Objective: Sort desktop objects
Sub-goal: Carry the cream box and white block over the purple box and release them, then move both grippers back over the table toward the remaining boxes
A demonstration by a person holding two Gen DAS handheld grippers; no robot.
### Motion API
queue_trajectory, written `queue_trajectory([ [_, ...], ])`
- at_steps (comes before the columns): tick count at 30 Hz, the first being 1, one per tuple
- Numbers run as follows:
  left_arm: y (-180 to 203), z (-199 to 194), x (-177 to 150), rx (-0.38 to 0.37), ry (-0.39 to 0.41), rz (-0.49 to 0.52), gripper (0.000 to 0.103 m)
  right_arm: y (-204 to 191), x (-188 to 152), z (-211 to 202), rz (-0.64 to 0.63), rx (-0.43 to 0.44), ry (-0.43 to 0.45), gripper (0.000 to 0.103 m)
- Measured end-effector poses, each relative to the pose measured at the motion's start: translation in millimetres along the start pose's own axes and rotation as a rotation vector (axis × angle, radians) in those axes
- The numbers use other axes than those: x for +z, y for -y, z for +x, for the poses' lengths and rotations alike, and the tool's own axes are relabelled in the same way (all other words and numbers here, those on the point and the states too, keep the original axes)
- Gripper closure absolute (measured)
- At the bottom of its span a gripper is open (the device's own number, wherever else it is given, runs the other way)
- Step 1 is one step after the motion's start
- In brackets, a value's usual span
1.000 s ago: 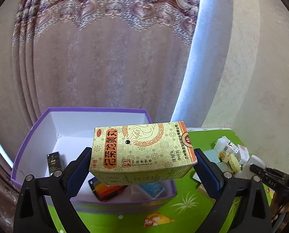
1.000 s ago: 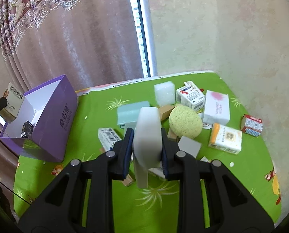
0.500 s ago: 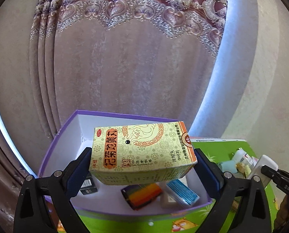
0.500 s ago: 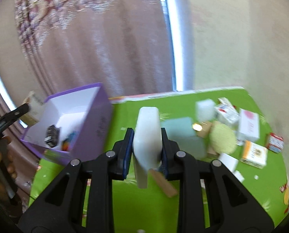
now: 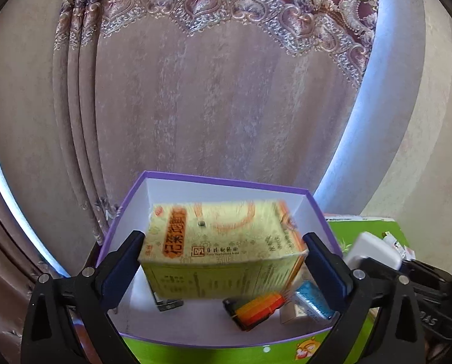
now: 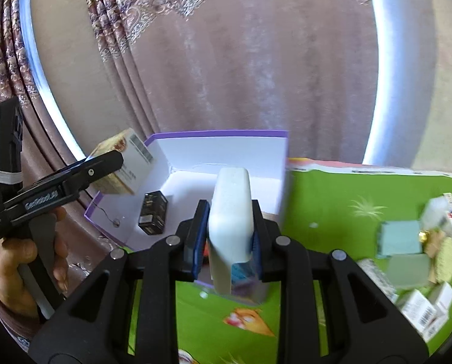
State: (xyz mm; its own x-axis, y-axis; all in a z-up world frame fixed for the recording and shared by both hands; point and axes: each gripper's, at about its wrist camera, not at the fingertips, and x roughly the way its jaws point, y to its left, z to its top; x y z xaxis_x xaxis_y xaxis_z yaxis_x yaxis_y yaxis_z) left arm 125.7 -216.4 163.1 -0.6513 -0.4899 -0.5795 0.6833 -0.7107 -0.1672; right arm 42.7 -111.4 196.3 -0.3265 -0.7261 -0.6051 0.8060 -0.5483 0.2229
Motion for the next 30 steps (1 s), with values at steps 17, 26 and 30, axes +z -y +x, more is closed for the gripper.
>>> queue_trajectory([
  [17,9,-12,-15,-0.014,-0.007,0.023,0.000,34,-25,-8,0.003,-0.043,0.040,0.033],
  [26,45,-14,-39,-0.116,0.013,0.096,0.000,76,-65,-43,0.024,-0.126,0.029,0.029],
  [30,60,-19,-53,-0.160,0.017,0.137,0.000,91,-87,-57,0.012,-0.186,0.009,0.028],
])
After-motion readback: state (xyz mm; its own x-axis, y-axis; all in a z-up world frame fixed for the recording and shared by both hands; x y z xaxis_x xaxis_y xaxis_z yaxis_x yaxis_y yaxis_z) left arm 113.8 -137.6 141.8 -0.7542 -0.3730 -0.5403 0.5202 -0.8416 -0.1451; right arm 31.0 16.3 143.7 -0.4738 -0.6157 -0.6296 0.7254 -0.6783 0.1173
